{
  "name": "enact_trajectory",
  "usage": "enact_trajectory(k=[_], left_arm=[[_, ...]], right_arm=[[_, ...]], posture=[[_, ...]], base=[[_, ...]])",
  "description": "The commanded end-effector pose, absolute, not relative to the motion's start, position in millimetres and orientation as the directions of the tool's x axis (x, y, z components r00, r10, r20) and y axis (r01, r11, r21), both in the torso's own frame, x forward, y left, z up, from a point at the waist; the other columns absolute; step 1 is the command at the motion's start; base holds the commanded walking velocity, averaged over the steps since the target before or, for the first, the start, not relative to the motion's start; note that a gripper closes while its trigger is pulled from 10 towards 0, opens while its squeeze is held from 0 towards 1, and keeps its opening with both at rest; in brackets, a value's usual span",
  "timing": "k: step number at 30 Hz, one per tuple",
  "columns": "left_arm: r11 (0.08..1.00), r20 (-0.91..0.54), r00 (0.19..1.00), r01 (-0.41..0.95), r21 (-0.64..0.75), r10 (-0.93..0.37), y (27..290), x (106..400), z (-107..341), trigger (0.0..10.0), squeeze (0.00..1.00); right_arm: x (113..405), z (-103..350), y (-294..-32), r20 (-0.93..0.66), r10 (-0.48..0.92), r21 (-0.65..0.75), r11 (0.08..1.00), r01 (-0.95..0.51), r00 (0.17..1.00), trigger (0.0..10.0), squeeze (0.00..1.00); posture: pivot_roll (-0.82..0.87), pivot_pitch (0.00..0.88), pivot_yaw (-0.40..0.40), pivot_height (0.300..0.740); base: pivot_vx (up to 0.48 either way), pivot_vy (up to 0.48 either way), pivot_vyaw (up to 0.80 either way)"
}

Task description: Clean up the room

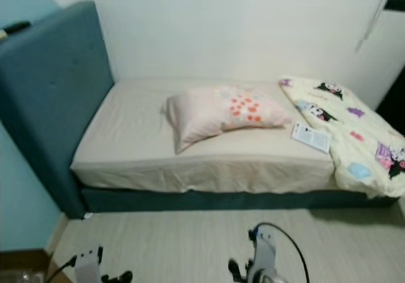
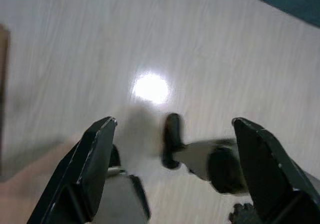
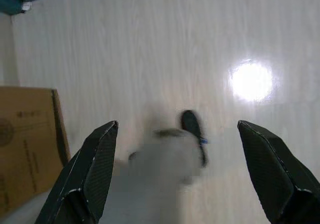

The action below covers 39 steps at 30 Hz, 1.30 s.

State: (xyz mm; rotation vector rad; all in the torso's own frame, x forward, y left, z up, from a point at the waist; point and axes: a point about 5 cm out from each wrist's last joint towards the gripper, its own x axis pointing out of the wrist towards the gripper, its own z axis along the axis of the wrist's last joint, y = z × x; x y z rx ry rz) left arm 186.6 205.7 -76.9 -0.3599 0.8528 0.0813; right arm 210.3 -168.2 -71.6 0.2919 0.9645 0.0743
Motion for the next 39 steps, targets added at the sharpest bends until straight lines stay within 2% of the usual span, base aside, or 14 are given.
enact_trajectory(k=[1,5,7,15,20,28,39], left_arm=[[0.935,-0.742,0.664,-0.2,-0.291,-0.089,203.5,189.3,-75.8,10.0,0.0],[0.932,-0.743,0.659,-0.189,-0.31,-0.114,199.6,187.2,-77.3,10.0,0.0],[0.935,-0.763,0.642,-0.221,-0.276,-0.074,201.9,185.3,-78.8,10.0,0.0],[0.941,-0.775,0.63,-0.231,-0.247,-0.049,202.4,183.6,-80.1,10.0,0.0],[0.94,-0.773,0.633,-0.23,-0.252,-0.052,202.9,182.4,-80.3,10.0,0.0],[0.942,-0.766,0.643,-0.252,-0.221,-0.008,207.7,186.5,-77.7,10.0,0.0],[0.95,-0.758,0.652,-0.22,-0.22,-0.024,207.0,191.7,-75.1,10.0,0.0]], right_arm=[[212.2,-70.2,-172.1,-0.8,0.182,0.256,0.965,0.051,0.572,10.0,0.0],[212.0,-70.2,-173.0,-0.801,0.181,0.253,0.966,0.049,0.571,10.0,0.0],[212.0,-70.2,-173.4,-0.801,0.18,0.252,0.967,0.049,0.571,10.0,0.0],[212.4,-69.8,-174.1,-0.798,0.178,0.251,0.967,0.048,0.576,10.0,0.0],[213.1,-69.3,-174.8,-0.791,0.175,0.253,0.966,0.053,0.587,10.0,0.0],[213.7,-68.9,-175.1,-0.791,0.176,0.25,0.967,0.047,0.586,10.0,0.0],[213.7,-69.1,-172.7,-0.79,0.178,0.252,0.967,0.046,0.587,10.0,0.0]], posture=[[-0.07,0.0,-0.045,0.74],[-0.07,0.0,-0.046,0.74],[-0.07,0.0,-0.048,0.74],[-0.08,0.0,-0.049,0.74],[-0.08,0.0,-0.051,0.74],[-0.08,0.0,-0.051,0.74],[-0.07,0.0,-0.048,0.74]], base=[[0.0,0.0,-0.66],[0.0,-0.471,-0.65],[0.0,0.0,-0.65],[0.0,0.0,-0.66],[0.0,0.0,0.0],[0.38,0.0,0.0],[0.466,0.0,0.0]])
